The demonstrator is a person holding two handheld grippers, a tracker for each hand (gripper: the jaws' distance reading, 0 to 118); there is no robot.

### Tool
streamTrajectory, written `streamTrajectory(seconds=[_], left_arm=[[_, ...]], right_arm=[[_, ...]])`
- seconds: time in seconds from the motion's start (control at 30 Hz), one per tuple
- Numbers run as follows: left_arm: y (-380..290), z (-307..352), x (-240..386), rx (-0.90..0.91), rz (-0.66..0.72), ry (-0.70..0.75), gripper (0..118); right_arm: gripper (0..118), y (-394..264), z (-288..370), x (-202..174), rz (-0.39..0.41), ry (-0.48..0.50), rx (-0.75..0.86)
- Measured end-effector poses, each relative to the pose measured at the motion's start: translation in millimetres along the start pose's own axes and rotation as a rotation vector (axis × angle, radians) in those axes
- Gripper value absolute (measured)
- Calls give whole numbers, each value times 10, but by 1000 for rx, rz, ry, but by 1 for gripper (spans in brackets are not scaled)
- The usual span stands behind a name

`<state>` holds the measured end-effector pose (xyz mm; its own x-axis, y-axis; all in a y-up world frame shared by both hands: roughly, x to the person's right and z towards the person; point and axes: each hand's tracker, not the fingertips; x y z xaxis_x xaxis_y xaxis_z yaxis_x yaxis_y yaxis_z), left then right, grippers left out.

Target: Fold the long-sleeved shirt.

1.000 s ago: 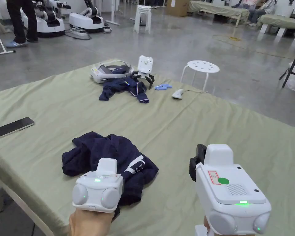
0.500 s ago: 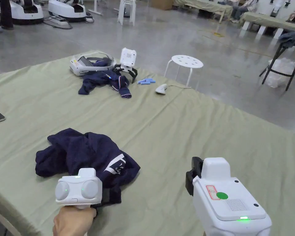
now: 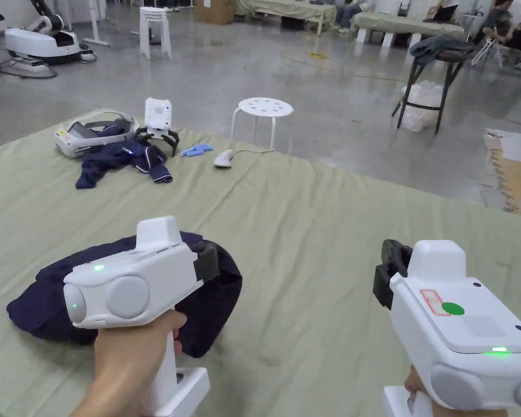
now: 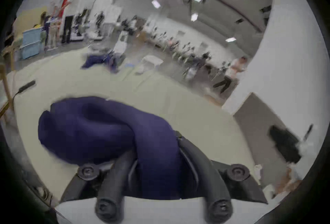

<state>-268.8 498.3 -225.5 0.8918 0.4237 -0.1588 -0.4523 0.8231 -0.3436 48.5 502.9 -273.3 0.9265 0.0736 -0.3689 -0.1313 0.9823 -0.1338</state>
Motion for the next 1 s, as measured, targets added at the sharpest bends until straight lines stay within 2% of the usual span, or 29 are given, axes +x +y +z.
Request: streamTrajectory(seconds=[0.17, 0.3, 0.43, 0.6, 0.63, 0.67, 0.77, 0.83, 0.9, 1.0], left_arm=[[165, -34, 935, 56, -31, -199, 21], [-22, -295, 1662, -7, -78, -304, 21], [-522, -712, 2281, -126, -125, -358, 21], [-1534, -1367, 2907, -367, -216, -323, 22], [-1731, -1481, 2965, -397, -223, -291, 26], [-1908, -1504, 2998, -454, -250, -274, 42], [-2314, -1621, 3122, -589, -307, -283, 110], [-2423, -1512, 3122, -561, -359, -252, 107], [-2352, -1413, 3128, -490, -419, -280, 106], [-2023, -1149, 2969, -398, -394, -291, 107]], right_arm=[[0, 37, 291, 610, -24, -105, 28], [0, -25, 492, 1031, -32, -189, 22], [0, -174, 642, 1427, -59, -283, -1], [0, -403, 829, 1819, -84, -390, -69], [0, -551, 783, 1945, -86, -401, -81], [0, -625, 797, 2012, -91, -415, -100], [0, -764, 865, 2104, -85, -444, -149], [0, -842, 893, 2146, -87, -457, -179], [0, -860, 939, 2147, -98, -462, -185], [0, -844, 991, 2093, -107, -465, -180]])
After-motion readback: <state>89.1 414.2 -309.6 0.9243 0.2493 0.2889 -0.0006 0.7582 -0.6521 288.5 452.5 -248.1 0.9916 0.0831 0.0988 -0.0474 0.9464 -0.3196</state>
